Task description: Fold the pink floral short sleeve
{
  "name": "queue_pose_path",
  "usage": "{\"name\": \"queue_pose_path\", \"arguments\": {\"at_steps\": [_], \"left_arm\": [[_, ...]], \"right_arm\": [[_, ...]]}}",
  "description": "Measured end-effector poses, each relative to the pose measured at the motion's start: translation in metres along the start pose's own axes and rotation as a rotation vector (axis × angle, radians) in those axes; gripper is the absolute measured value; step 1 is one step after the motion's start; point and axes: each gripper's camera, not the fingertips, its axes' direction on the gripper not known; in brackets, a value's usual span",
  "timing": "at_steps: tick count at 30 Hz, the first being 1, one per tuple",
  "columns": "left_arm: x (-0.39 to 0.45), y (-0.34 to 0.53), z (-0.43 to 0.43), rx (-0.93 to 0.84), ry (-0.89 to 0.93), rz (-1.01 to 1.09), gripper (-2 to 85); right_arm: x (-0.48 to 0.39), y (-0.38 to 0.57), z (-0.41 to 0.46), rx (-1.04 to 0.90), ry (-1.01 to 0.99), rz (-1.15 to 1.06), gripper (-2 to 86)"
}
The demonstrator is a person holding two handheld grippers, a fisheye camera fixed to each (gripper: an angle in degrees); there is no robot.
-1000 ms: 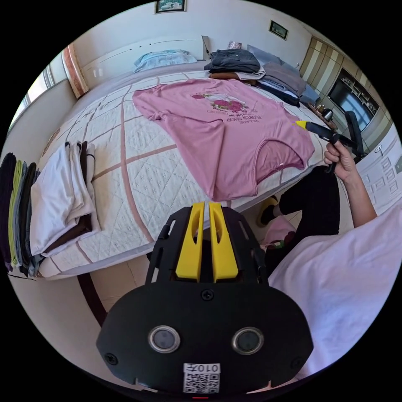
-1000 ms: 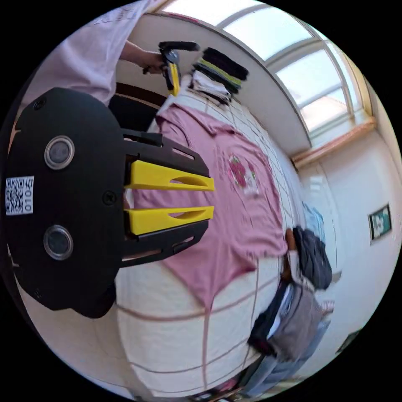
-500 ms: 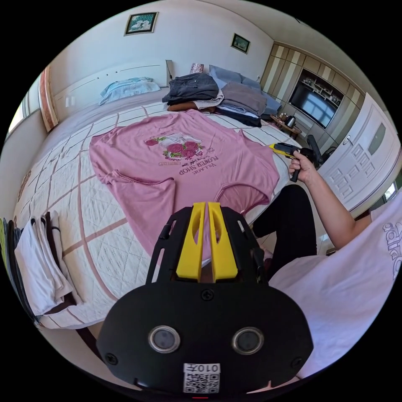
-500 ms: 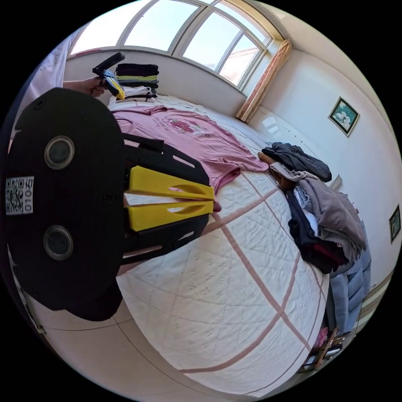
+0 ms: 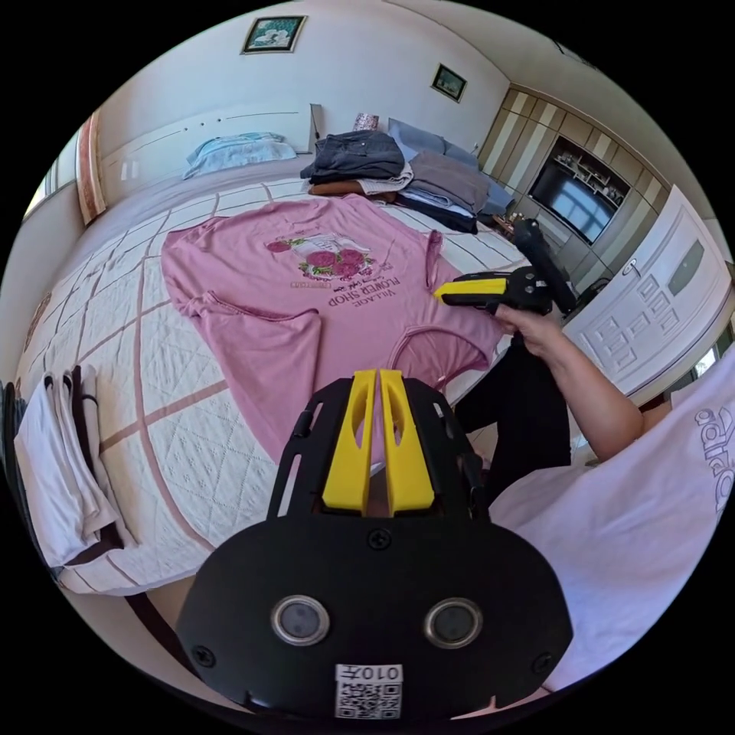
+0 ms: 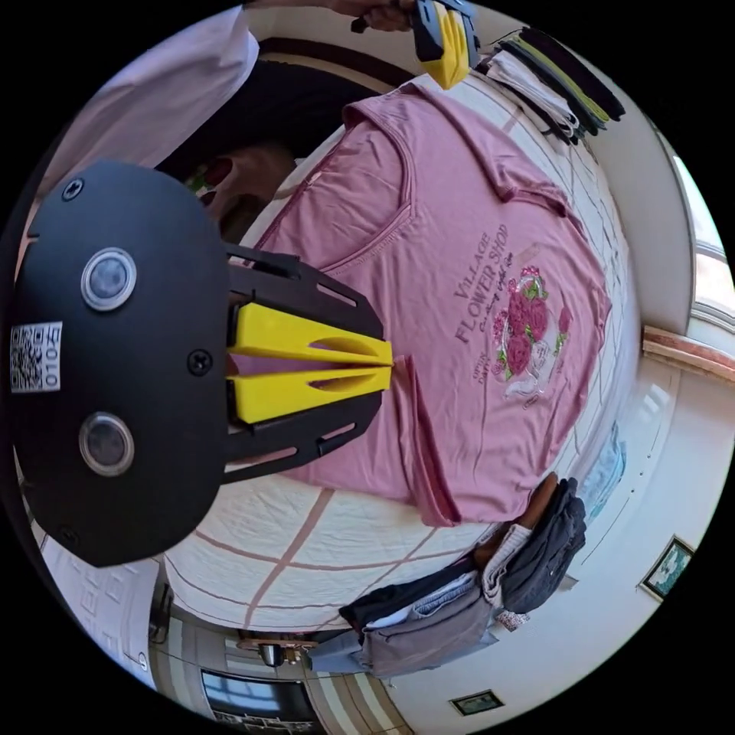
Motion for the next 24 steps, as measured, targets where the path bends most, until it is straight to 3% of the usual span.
{"name": "queue_pose_path", "arguments": {"at_steps": [3,8,12,16,21,24], "left_arm": [[-0.008,-0.026,0.02,-0.026,0.065,0.023,0.7],[0.002,-0.108,0.06,-0.023,0.095,0.163,2.3],[0.025,-0.201,0.109,0.034,0.132,0.276,3.6],[0.022,-0.288,0.186,-0.021,0.179,0.226,4.4],[0.014,-0.336,0.26,-0.182,0.159,0.212,2.4],[0.001,-0.349,0.277,-0.181,0.19,0.206,0.6]], "right_arm": [[0.005,0.008,-0.005,0.03,-0.055,0.012,3.6],[0.037,0.055,-0.025,0.17,-0.461,0.049,4.2],[0.061,0.089,-0.029,0.194,-0.387,0.143,4.0],[0.095,0.112,-0.025,0.185,-0.335,0.232,4.3],[0.115,0.129,-0.022,0.233,-0.343,0.275,4.5],[0.11,0.132,-0.007,0.161,-0.325,0.242,3.9]]}}
